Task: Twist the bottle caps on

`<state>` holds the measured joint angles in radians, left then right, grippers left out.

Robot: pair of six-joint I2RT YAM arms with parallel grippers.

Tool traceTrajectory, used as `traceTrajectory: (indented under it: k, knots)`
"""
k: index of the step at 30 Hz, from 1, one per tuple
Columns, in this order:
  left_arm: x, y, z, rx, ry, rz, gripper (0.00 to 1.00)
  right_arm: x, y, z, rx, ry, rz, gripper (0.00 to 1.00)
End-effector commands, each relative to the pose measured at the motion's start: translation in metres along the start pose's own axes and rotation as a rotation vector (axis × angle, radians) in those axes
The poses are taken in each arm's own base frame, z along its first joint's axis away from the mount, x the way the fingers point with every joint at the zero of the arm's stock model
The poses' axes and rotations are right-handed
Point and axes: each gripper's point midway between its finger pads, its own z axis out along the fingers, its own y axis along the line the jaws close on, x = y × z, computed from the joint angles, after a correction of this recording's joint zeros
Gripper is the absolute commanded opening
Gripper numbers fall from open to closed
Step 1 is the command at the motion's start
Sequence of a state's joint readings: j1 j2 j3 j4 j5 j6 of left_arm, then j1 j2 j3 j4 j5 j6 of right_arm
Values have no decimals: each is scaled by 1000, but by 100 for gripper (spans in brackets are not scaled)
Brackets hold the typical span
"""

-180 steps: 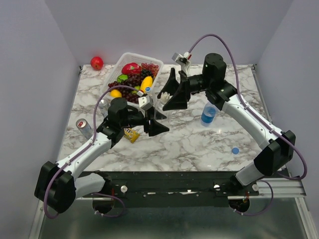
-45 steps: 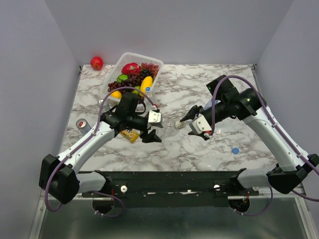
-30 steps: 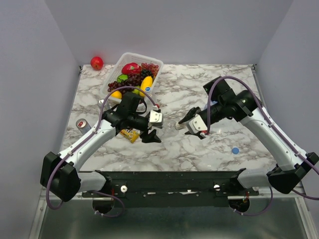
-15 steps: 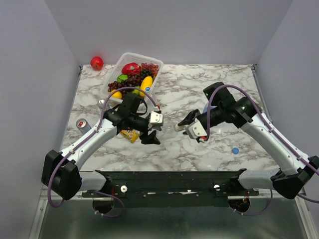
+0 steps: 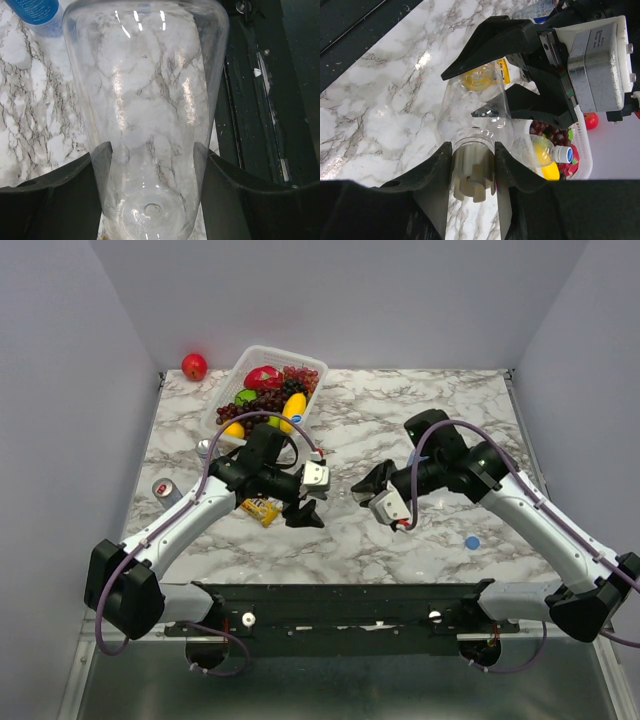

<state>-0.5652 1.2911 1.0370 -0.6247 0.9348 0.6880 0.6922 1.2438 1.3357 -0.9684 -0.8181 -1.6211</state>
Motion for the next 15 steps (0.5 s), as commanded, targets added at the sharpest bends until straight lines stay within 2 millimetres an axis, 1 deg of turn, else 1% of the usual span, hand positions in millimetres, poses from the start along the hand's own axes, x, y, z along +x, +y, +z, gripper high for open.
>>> traceTrajectory:
  k: [1, 2, 3, 4, 5, 6, 7, 8, 9, 10, 11, 12, 13, 14, 15]
  knots:
    - [-27, 4, -1, 8, -69, 109, 0, 8, -1, 2, -19, 34, 60, 31]
    - [-25, 5, -1, 1, -62, 114, 0, 10, -3, 3, -17, 39, 90, 28]
    - [-19, 6, 0, -7, -48, 114, 0, 8, -10, 0, -6, 41, 109, 22]
    - [-15, 13, -1, -43, -29, 128, 0, 7, -11, -2, -9, 37, 191, 19]
    - [-11, 18, -1, -71, -14, 136, 0, 14, -11, 1, -25, 35, 264, 17]
    - [-3, 20, -1, -95, 3, 131, 0, 15, -13, 3, -40, 23, 326, 9]
    - [-5, 29, -1, -135, -7, 161, 0, 6, -22, -6, -38, 21, 415, 6]
    - [0, 38, -3, -187, 19, 172, 0, 8, -25, -8, -45, 22, 480, 3]
    - [6, 38, -3, -215, 19, 151, 0, 17, -28, 1, -75, 5, 572, 0]
    - [-7, 52, -6, -284, -23, 194, 0, 10, -38, -5, -68, -6, 671, 0]
    - [-9, 61, -9, -347, -27, 190, 0, 13, -43, -4, -70, -13, 731, 0]
    - [-8, 63, -9, -392, -41, 149, 0, 18, -45, 4, -91, -28, 801, 0]
    - [-24, 76, -13, -469, -94, 173, 0, 17, -46, 6, -96, -37, 913, 0]
    - [-31, 78, -11, -505, -120, 167, 0, 15, -55, 4, -80, -49, 952, 0]
    - [-28, 90, -18, -611, -111, 135, 0, 17, -58, 7, -76, -50, 1009, 0]
